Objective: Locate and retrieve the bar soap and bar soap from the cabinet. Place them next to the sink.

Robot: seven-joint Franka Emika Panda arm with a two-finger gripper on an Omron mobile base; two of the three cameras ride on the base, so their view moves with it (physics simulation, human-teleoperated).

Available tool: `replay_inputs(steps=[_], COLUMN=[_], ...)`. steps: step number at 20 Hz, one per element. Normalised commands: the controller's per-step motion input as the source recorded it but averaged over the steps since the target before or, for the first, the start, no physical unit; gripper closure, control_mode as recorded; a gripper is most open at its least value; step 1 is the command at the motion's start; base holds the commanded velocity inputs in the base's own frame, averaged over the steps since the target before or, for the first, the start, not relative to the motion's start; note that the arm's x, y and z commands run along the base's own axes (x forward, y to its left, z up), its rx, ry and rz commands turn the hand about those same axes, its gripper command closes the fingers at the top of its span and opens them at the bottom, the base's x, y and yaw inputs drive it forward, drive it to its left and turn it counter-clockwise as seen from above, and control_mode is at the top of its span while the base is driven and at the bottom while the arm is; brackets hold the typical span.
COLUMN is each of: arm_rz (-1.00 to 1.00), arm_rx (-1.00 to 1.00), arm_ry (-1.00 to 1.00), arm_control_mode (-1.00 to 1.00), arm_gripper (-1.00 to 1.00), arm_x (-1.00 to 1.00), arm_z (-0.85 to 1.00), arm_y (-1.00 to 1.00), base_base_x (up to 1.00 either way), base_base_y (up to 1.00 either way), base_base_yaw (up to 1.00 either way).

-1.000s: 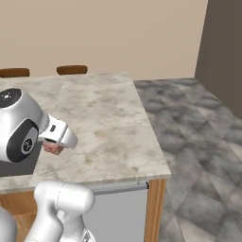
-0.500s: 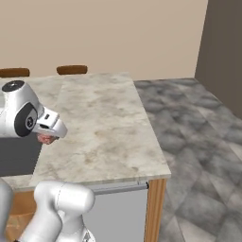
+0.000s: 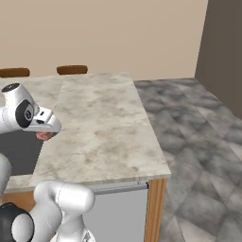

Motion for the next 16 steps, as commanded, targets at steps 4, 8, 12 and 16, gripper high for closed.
replay_inputs(steps=[4, 8, 12, 16], arm_rz=[0.00, 0.00, 0.00, 0.00], arm_rx=[0.00, 0.01, 0.09, 0.06], arm_ry=[-0.02, 0.00, 0.00, 0.00], arm_control_mode=[-1.00, -1.00, -1.00, -1.00], arm_gripper=[1.00, 1.00, 1.00, 1.00], arm_x=[0.68, 0.37, 0.10, 0.00], arm_z=[-0.33, -0.47, -0.74, -0.76], arm_y=[0.57, 0.57, 0.27, 0.24], base_base_x=[0.00, 0.00, 0.00, 0.00], base_base_y=[0.00, 0.00, 0.00, 0.00], base_base_yaw=[0.00, 0.00, 0.00, 0.00])
